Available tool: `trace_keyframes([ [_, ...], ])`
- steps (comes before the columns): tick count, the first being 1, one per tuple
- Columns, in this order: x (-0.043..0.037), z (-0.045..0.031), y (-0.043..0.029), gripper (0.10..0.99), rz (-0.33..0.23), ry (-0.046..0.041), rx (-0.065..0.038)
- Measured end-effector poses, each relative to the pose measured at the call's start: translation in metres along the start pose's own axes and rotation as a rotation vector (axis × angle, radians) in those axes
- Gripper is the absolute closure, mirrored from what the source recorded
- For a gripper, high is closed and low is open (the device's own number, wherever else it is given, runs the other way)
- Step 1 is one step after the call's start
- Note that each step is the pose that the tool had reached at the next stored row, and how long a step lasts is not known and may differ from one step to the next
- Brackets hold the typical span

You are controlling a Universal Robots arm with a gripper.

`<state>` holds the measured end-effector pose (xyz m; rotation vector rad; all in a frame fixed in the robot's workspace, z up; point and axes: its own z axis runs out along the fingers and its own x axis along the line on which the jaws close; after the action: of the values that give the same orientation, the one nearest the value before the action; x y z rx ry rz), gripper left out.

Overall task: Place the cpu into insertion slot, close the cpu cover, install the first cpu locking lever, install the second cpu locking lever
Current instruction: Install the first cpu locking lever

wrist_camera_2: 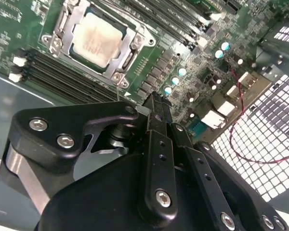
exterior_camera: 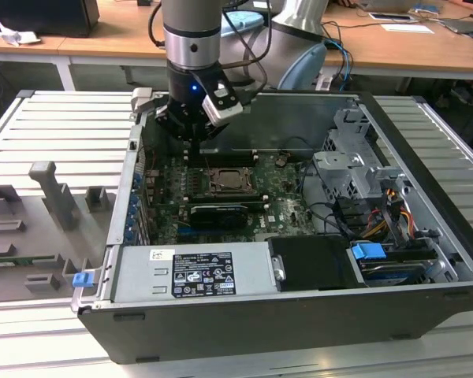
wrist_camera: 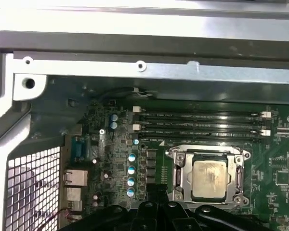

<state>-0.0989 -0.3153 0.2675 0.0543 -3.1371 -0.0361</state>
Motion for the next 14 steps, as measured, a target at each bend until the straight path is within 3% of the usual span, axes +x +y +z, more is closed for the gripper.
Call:
trace_keyframes([
  [6, 0.0007, 0.0042, 0.0154, 0.980, -0.002, 0.0001, 0.000],
  [11, 0.0005, 0.0057, 0.0227, 0.980, -0.002, 0.0001, 0.000],
  [14, -0.0048, 0.0065, 0.0268, 0.980, -0.003, 0.0001, 0.000],
])
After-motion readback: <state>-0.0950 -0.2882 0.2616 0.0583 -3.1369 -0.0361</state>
